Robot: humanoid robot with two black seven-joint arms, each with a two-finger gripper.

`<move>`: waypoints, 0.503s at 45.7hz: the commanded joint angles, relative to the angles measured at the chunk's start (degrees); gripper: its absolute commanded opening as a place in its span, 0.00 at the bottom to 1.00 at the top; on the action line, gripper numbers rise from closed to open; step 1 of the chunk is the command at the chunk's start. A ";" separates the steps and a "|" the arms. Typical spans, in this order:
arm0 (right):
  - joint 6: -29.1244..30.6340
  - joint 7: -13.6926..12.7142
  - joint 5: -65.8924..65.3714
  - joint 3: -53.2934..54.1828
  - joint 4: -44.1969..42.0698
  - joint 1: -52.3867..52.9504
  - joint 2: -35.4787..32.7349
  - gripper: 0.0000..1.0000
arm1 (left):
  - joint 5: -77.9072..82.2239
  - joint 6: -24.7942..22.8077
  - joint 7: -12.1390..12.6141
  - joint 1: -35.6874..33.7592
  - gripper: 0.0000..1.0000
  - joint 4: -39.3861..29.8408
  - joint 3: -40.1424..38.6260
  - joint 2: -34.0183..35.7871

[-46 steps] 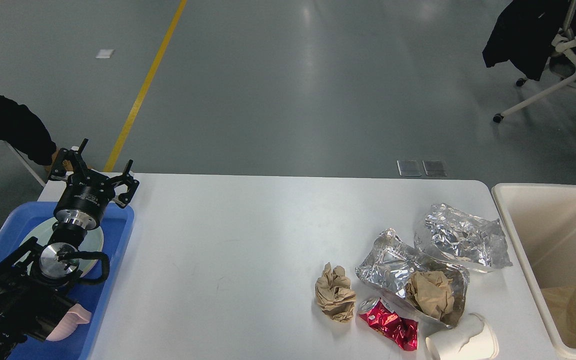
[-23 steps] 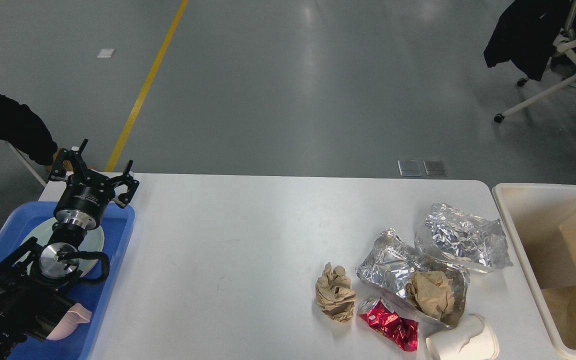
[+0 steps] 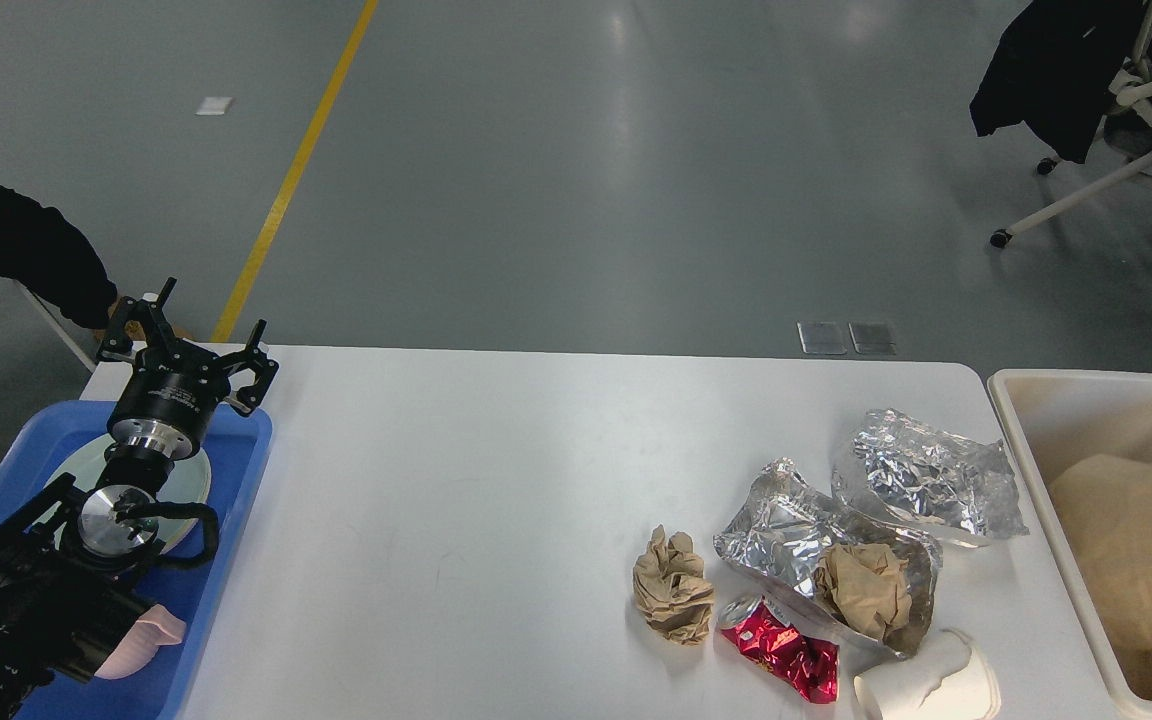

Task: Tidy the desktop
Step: 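Lift the brown paper bag and drop it into the white bin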

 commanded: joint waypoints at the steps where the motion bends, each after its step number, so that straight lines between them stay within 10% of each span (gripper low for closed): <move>1: -0.37 -0.01 0.01 0.23 0.17 -0.67 -0.43 0.99 | 0.00 0.00 0.00 0.00 0.96 0.00 0.00 0.00; 16: 1.21 0.08 0.53 0.49 2.54 4.24 -3.32 1.00 | 0.00 0.00 0.00 0.00 0.96 0.00 0.00 0.00; 23: 12.18 0.08 0.53 0.49 8.08 16.98 -5.96 1.00 | 0.00 0.00 0.00 0.00 0.96 0.00 0.00 0.00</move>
